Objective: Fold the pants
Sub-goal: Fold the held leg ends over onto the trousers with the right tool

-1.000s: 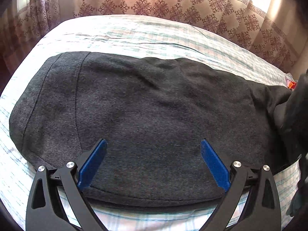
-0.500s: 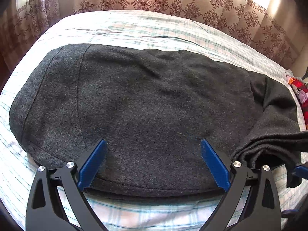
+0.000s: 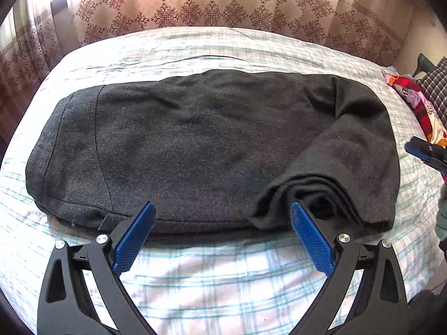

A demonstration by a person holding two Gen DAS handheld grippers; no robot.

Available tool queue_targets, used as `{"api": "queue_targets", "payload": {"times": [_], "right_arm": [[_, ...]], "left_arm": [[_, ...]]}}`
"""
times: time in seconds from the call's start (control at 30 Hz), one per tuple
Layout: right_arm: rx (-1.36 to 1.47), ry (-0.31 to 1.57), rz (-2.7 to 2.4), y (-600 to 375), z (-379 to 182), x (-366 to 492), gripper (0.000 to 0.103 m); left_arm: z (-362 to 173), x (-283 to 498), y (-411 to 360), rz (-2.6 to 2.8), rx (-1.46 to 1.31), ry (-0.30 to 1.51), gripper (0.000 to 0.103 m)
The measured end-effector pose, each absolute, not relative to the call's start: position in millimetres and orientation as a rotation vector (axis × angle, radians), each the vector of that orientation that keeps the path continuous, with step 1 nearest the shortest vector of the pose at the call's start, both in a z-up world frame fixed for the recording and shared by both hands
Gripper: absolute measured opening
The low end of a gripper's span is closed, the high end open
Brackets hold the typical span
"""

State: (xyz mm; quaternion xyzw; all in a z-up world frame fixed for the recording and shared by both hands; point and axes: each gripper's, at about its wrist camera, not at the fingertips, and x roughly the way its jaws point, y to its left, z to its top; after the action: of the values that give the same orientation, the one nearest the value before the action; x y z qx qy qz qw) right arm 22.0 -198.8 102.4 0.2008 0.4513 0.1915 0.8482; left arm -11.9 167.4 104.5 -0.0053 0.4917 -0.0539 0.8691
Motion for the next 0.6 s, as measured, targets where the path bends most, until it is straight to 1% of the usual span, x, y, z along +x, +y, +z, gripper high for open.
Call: {"api": "queue_targets", "payload": {"times": [0.17, 0.33, 0.5, 0.6], "right_arm": [[0.562, 1.038, 0.481, -183.4, 75.6, 45.6, 0.06], [0.55, 1.063, 0.59, -152.9, 93.6, 56.6, 0.06], [0.604, 1.058, 0.676, -137.8, 118.5, 82.2, 0.06], [0.654, 1.043, 0.722, -124.3, 130.0, 111.1, 0.06]], "left_arm": [[107.9, -35.9, 142.1, -0.181, 0.141, 0.981, 0.099], [90.6, -30.8, 114.3, -0.224, 0.269, 0.957, 0.099], [80.2, -6.5, 112.7, -0.26, 0.229, 0.935, 0.099], [77.0, 7.4, 129.7, -0.281, 0.095, 0.966, 0.099]]}}
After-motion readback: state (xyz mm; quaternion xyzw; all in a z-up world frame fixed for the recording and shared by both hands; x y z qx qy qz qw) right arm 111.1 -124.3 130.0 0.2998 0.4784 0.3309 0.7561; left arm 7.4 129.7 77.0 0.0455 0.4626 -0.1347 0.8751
